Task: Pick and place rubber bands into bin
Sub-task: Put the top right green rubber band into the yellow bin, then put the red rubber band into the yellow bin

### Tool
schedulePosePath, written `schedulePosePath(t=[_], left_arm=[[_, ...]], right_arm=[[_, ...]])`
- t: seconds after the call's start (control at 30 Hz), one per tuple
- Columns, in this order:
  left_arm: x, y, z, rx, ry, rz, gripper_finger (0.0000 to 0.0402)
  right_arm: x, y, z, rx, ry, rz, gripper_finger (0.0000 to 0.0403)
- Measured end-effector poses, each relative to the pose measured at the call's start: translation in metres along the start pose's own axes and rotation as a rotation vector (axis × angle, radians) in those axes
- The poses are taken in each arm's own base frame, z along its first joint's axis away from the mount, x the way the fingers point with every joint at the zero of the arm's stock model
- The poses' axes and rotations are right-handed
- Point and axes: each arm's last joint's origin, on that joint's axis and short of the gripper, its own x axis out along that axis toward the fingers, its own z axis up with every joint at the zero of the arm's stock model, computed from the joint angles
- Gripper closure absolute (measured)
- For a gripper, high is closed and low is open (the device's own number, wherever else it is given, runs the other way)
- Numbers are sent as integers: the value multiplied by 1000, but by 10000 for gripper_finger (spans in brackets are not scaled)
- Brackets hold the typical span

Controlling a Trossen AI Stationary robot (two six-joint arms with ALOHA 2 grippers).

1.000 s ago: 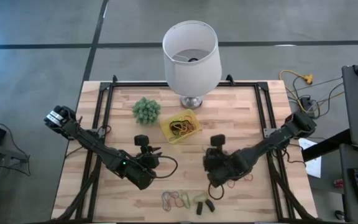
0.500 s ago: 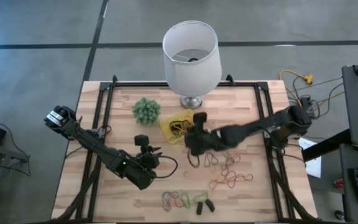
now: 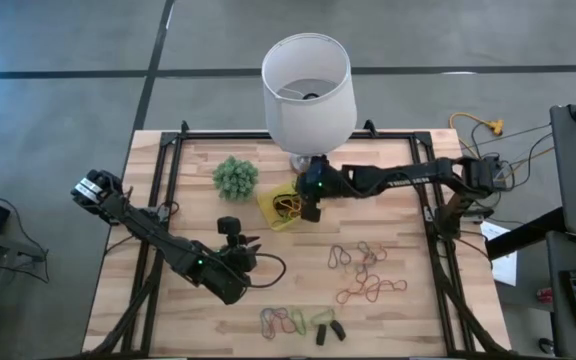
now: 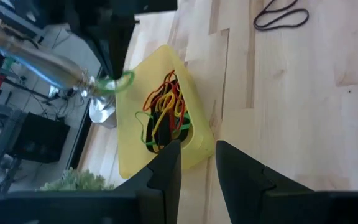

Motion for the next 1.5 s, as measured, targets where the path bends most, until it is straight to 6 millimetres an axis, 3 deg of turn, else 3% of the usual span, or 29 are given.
schedulePosePath(t=[0.2,0.5,0.6,0.8,0.9,1.1,1.23,1.5], left_arm=[[2,1,7,11,-34,1,317],[3,-1,13,-31,-90,-15,317],[4,-6,13,-42,-76,-147,317],[8,-31,13,-49,-45,-589,317],[12,-45,14,-53,-56,-718,317],[25,-70,9,-44,-53,-774,317],[37,-84,2,-30,-28,-781,317],[48,-100,-2,-47,-7,-797,317]], right_arm=[[5,-7,-13,75,35,86,358],[2,0,-12,23,25,124,272],[-2,8,-10,-14,12,139,257],[-22,39,-9,-128,6,210,245],[-36,60,-13,-185,37,256,249],[-67,103,-25,-224,63,352,262],[-82,128,-34,-250,49,318,270],[-105,154,-48,-287,-11,193,283]])
